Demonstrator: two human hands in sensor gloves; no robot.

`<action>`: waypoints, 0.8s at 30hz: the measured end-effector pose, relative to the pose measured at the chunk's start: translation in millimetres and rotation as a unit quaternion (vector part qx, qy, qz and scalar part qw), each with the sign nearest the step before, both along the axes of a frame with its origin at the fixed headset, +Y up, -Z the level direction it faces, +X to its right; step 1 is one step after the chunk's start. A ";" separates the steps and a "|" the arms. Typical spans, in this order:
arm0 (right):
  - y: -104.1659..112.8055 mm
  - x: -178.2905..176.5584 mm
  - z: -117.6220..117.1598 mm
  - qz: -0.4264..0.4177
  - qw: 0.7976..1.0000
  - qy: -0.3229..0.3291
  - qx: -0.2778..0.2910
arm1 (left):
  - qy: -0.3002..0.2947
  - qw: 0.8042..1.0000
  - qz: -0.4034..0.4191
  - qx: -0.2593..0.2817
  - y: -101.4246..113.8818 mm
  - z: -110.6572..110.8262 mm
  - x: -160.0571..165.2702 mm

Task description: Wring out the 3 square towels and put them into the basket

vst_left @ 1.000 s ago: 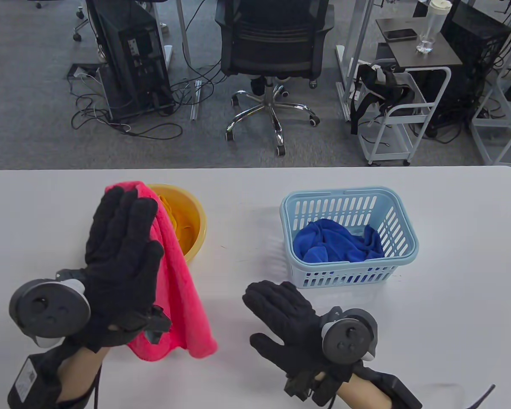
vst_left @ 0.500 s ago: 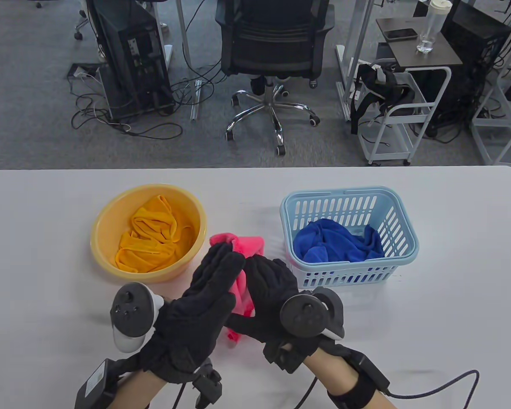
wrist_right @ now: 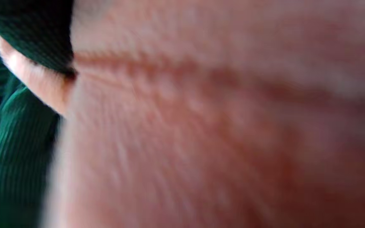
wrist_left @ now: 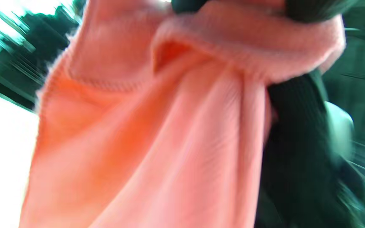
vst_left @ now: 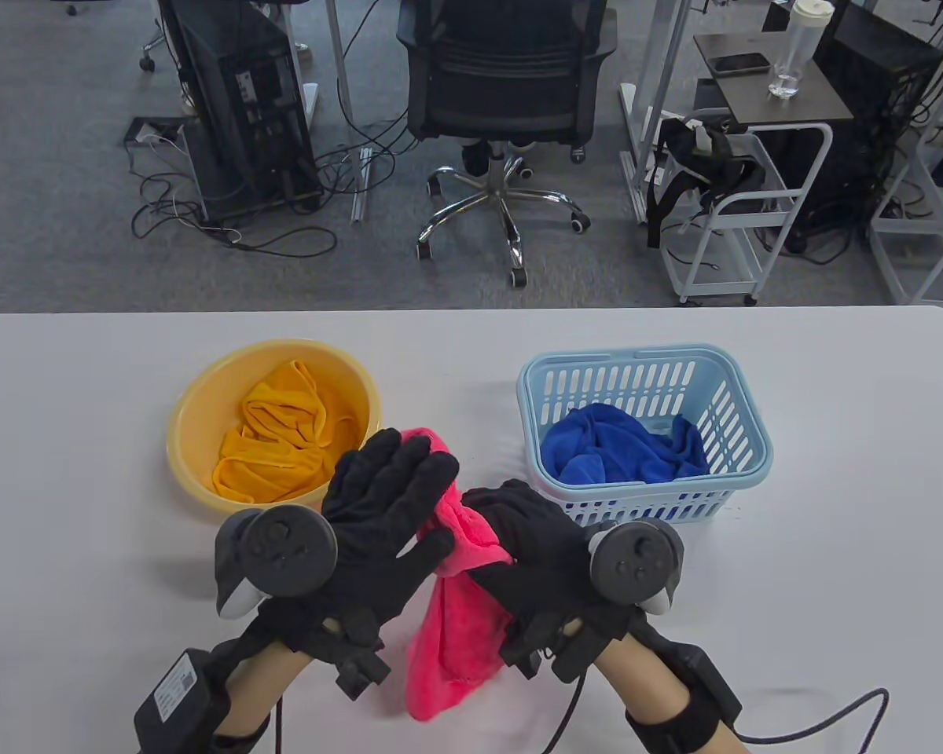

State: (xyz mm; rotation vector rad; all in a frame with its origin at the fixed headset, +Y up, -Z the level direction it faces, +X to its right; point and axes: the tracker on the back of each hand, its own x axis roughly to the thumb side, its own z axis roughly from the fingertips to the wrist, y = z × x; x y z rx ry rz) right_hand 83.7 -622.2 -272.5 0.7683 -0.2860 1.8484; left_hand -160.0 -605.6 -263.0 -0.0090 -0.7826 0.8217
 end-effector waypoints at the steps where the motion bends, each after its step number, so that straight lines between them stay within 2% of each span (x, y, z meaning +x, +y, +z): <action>1: 0.4 2.6 -2.4 -0.011 1.000 0.008 -0.016 | -0.042 0.999 0.032 0.009 -8.4 -1.5 2.2; 2: -0.3 3.7 -4.9 -0.018 0.999 0.018 -0.037 | -0.047 0.998 0.035 0.007 -16.4 -1.2 2.6; 4: -5.7 3.5 -8.6 -0.012 0.996 0.044 -0.075 | -0.043 0.999 -0.028 0.003 -24.1 -0.6 3.9; 6: -11.8 -0.9 -10.1 0.000 0.996 0.043 -0.083 | -0.017 0.997 -0.078 0.023 -29.2 1.6 6.0; 8: -15.7 -6.9 -9.6 0.025 0.993 0.064 -0.091 | 0.072 0.994 -0.052 0.068 -29.8 6.4 6.2; 11: -15.6 -4.3 -10.9 0.023 0.994 0.057 -0.090 | 0.127 0.986 -0.036 0.100 -20.3 13.6 0.6; 14: -14.8 -2.5 -12.4 0.037 0.988 0.103 -0.113 | 0.196 0.966 0.015 0.167 -4.4 21.6 -14.4; 17: -13.6 -6.9 -11.1 0.070 0.979 0.152 -0.119 | 0.205 0.959 0.035 0.195 7.7 26.8 -24.6; 19: -11.3 -13.3 -6.9 0.130 0.968 0.179 -0.121 | 0.196 0.957 0.056 0.209 10.4 30.5 -25.1; 21: -9.0 -19.9 0.1 0.220 0.957 0.162 -0.094 | 0.171 0.960 0.086 0.206 10.8 33.9 -22.7; 23: -7.8 -22.9 5.2 0.265 0.954 0.129 -0.064 | 0.167 0.964 0.094 0.183 12.2 33.9 -20.1; 24: -6.8 -23.4 7.0 0.258 0.958 0.115 -0.048 | 0.173 0.965 0.083 0.179 13.1 35.2 -19.1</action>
